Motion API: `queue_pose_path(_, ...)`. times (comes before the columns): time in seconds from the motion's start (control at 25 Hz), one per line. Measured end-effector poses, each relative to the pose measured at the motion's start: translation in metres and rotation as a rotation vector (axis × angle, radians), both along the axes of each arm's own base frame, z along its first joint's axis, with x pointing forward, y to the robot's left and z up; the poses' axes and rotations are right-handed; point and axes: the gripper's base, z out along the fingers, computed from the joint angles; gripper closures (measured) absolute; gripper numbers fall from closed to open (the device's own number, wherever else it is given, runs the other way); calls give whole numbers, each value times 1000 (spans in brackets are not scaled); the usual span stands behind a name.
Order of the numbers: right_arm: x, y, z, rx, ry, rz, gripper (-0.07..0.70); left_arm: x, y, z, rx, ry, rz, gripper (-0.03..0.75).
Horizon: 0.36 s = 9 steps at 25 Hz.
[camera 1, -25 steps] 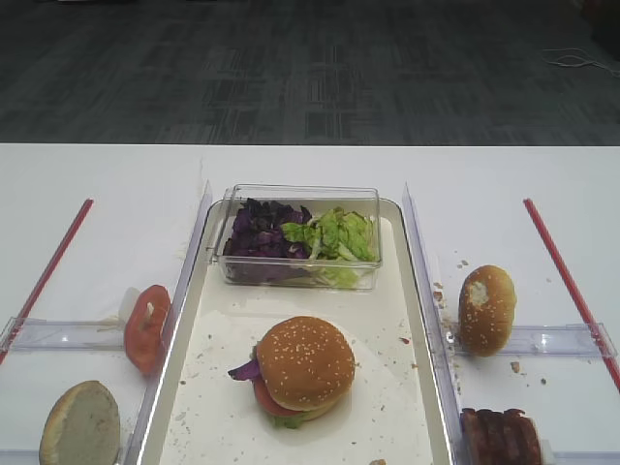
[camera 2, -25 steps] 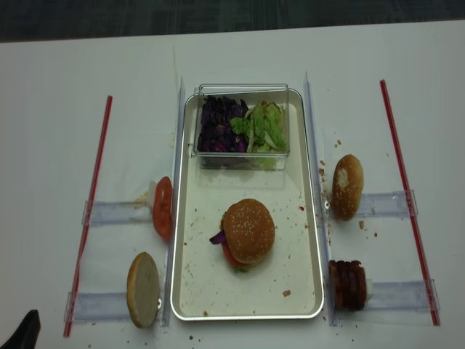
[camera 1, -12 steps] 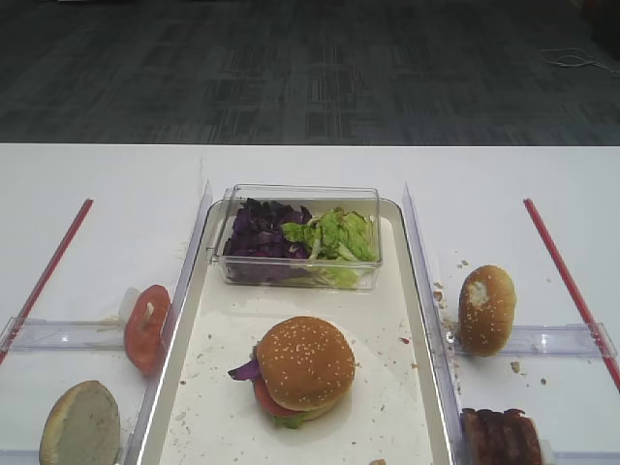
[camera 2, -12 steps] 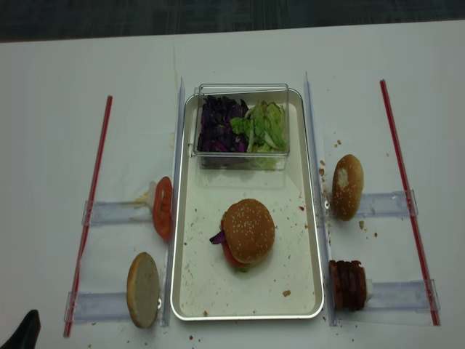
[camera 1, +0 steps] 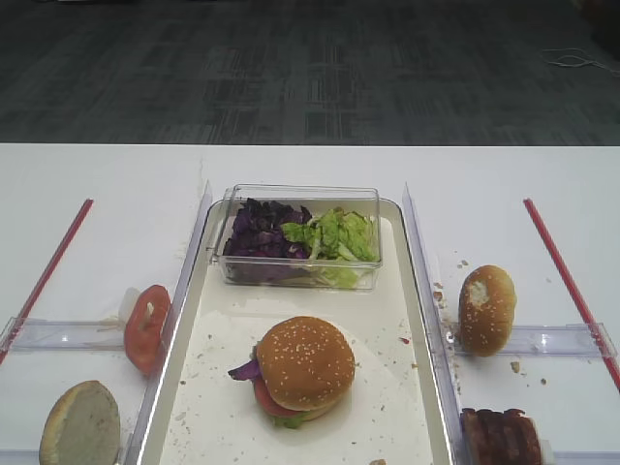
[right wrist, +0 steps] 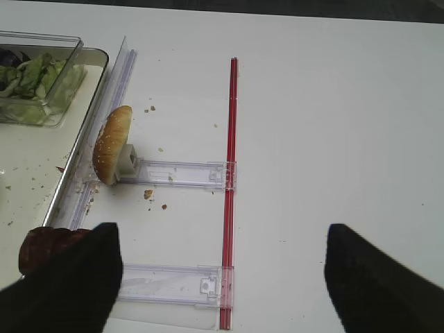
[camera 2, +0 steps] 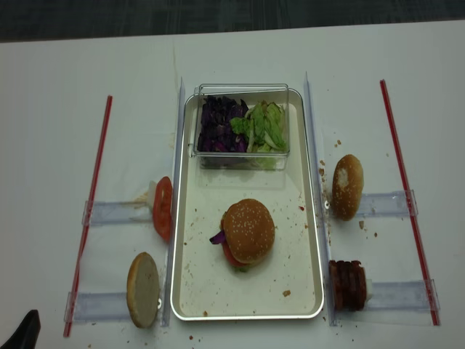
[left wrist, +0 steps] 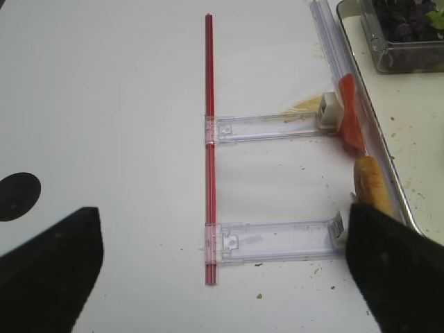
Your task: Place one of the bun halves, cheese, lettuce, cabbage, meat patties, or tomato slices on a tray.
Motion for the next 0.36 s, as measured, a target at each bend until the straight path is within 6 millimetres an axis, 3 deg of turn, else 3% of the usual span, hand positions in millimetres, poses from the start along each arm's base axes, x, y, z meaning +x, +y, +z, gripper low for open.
queue_pose_path(0.36, 0, 0, 0, 0, 0, 0, 6, 0, 0, 0, 0, 0, 0, 30)
